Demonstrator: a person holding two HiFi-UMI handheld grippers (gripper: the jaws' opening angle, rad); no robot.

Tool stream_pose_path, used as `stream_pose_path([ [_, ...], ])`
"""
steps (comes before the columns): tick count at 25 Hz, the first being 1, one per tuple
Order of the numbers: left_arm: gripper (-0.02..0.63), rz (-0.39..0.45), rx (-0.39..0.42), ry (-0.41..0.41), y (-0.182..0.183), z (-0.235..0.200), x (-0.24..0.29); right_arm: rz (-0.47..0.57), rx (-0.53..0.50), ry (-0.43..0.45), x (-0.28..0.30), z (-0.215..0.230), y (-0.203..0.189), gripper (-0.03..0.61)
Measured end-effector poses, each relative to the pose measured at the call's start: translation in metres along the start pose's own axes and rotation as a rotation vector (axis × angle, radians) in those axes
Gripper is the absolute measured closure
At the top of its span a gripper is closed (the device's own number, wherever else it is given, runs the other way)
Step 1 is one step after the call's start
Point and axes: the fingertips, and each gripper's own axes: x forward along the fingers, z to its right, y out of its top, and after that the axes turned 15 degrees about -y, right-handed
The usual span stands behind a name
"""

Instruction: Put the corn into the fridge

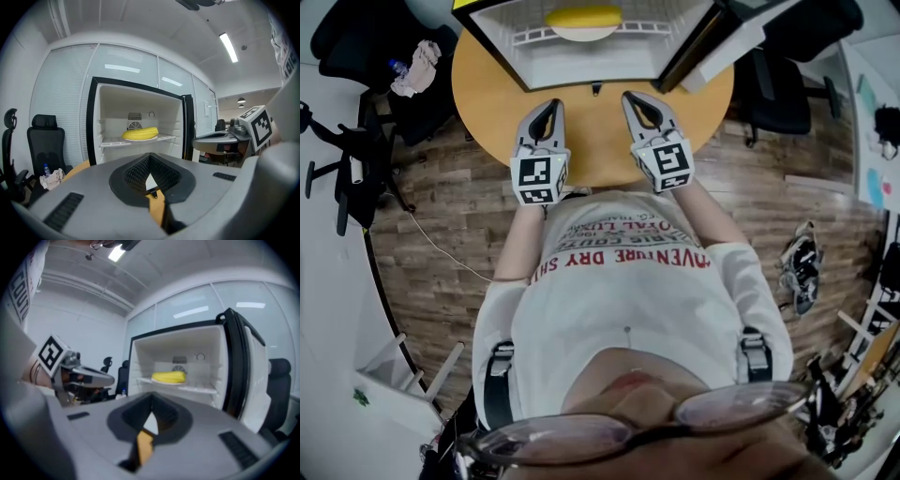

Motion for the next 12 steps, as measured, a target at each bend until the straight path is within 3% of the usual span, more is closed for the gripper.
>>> stream_pose_path([
  [8, 0.589, -0.006, 0.009, -0.012, 0.004, 0.003, 0.008, 0.004, 0.001, -0.013, 0.006, 0.017, 0.002, 0.549],
  [12, 0.589, -0.007, 0.006, -0.012, 0.005, 0.004, 0.012, 0.015, -0.071, -0.012, 0.007, 0.018, 0.006, 0.550],
])
